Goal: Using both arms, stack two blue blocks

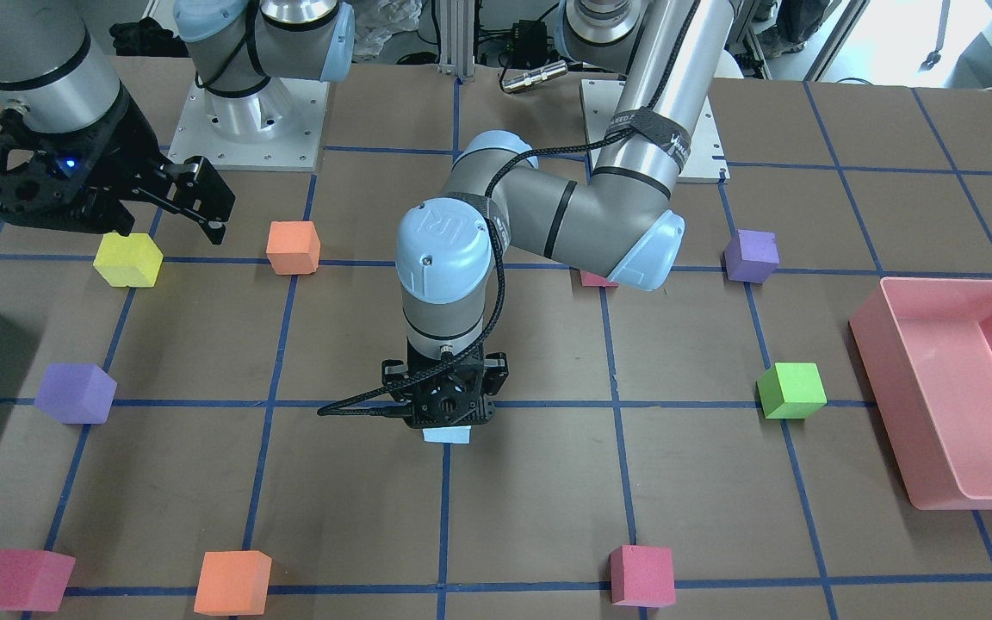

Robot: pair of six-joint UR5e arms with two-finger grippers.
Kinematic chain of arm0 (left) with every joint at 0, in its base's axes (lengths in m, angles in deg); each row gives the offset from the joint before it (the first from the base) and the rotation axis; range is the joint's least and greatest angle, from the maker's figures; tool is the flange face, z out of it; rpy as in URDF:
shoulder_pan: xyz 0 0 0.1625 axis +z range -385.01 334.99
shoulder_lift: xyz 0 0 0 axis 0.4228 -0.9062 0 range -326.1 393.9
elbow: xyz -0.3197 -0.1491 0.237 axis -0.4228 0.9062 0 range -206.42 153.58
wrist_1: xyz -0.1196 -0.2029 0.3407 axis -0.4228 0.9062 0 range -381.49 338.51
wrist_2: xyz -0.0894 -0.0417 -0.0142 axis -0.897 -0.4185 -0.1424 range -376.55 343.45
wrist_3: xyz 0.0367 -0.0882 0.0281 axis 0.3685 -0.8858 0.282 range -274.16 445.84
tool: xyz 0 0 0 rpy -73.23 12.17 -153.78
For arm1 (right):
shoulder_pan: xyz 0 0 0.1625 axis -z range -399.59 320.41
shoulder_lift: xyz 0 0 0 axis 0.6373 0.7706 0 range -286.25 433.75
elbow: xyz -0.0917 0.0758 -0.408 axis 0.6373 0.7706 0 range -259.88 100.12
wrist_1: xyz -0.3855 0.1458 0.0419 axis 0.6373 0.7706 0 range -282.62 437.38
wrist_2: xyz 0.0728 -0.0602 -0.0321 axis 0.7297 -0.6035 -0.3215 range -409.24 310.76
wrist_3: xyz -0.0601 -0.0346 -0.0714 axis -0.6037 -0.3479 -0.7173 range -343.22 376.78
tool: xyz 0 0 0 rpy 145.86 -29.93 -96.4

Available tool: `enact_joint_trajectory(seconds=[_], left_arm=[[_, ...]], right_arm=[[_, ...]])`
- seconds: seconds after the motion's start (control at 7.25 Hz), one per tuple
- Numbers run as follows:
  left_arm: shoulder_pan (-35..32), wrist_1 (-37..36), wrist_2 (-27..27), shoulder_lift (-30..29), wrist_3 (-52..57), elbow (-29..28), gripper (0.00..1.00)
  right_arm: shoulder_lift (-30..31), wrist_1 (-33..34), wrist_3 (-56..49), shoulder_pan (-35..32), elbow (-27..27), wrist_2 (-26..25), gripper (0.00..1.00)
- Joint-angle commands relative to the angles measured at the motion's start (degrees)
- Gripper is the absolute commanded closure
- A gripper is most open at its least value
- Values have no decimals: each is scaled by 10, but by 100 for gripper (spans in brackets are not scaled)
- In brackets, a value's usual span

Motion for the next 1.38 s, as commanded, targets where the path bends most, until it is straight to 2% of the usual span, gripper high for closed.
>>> enact_joint_trajectory(seconds=[0.0,0.14,0.28,0.41,0.83,1.24], left_arm=[[2,-1,-1,25,8,-5,0],[10,6,2,43,20,-14,0],[27,43,15,71,44,-21,0],[59,105,19,112,101,-19,0],[186,213,10,233,255,-12,0],[232,264,6,296,267,-13,0]], right_arm=[[6,-15,-1,-10,0,0,0],[6,-16,-1,-13,0,-2,0],[7,-16,-1,-18,0,-2,0],[7,-16,-1,-18,0,-5,0],[7,-51,-2,-19,2,-8,0],[7,-51,-3,-19,2,-7,0]])
